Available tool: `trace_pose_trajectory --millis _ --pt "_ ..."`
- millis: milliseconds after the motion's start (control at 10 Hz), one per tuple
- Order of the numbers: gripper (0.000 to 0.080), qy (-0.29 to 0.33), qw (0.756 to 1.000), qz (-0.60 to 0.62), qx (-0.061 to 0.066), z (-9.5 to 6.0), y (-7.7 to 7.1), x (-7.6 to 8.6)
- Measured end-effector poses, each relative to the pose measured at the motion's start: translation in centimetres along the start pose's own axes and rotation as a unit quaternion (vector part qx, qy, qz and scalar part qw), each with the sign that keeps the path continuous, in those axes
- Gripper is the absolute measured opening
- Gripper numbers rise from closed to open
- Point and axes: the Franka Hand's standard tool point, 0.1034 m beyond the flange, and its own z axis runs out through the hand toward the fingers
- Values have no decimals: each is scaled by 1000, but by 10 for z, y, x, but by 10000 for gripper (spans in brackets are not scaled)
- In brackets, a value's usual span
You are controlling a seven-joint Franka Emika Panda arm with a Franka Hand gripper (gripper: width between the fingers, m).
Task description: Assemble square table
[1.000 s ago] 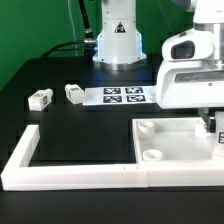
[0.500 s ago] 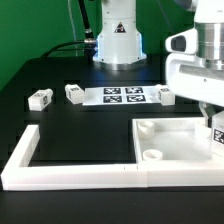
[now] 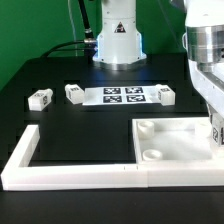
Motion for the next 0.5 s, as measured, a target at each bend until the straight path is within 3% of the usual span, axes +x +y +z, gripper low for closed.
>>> trace_pose_trajectory --millis 100,200,400,500 --pt "502 2 1000 -28 -1 0 0 0" --pt "618 12 990 -142 -11 -1 2 -3" --pt "640 10 949 -316 -10 -2 0 -12" --pt "648 10 943 -331 -11 -1 1 -10"
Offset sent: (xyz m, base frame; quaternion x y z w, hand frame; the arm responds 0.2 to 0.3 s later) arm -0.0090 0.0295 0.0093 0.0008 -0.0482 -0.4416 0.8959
